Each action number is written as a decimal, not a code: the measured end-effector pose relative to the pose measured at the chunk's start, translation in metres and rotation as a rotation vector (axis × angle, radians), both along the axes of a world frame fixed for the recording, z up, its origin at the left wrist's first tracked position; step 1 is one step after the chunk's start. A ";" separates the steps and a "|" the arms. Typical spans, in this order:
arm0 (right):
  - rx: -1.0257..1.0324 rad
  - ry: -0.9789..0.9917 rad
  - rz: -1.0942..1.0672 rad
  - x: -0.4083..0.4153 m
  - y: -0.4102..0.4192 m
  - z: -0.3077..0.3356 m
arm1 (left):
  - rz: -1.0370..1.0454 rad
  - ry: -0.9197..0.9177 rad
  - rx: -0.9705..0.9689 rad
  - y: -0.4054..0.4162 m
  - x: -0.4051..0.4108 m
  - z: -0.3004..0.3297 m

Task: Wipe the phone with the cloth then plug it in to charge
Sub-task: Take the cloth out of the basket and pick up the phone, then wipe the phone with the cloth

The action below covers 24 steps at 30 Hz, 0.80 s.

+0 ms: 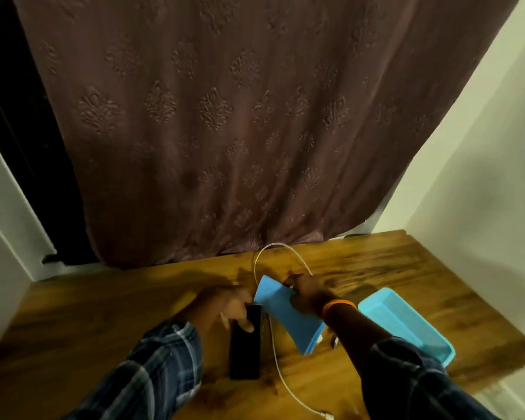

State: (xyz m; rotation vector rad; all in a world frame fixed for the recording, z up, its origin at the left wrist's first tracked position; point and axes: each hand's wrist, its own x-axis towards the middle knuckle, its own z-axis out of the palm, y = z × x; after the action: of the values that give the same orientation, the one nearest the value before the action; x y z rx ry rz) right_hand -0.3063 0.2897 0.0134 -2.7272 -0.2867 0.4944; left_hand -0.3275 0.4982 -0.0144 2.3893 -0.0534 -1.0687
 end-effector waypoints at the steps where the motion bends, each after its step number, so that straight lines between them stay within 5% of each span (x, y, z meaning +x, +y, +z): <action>1: 0.002 -0.039 0.002 0.001 -0.004 0.014 | 0.006 -0.013 -0.035 -0.003 0.005 0.015; 8: 0.048 -0.346 -0.214 -0.004 -0.062 0.161 | 0.173 -0.475 -0.346 -0.033 0.048 0.154; 12: 0.169 -0.547 -0.364 -0.018 -0.102 0.254 | 0.414 -0.656 -0.764 -0.077 0.061 0.244; 17: 0.346 -0.780 -0.419 -0.062 -0.145 0.358 | 0.493 -0.610 -1.262 -0.153 0.044 0.343; 24: 0.388 -1.012 -0.408 -0.108 -0.191 0.442 | 0.442 -0.474 -1.509 -0.226 0.015 0.427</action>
State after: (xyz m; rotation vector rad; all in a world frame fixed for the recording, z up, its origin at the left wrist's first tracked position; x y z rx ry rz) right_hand -0.4147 0.0992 0.4554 -2.3164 -0.0414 -0.9696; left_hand -0.3125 0.2721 0.4121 1.0851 -0.3375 -0.0389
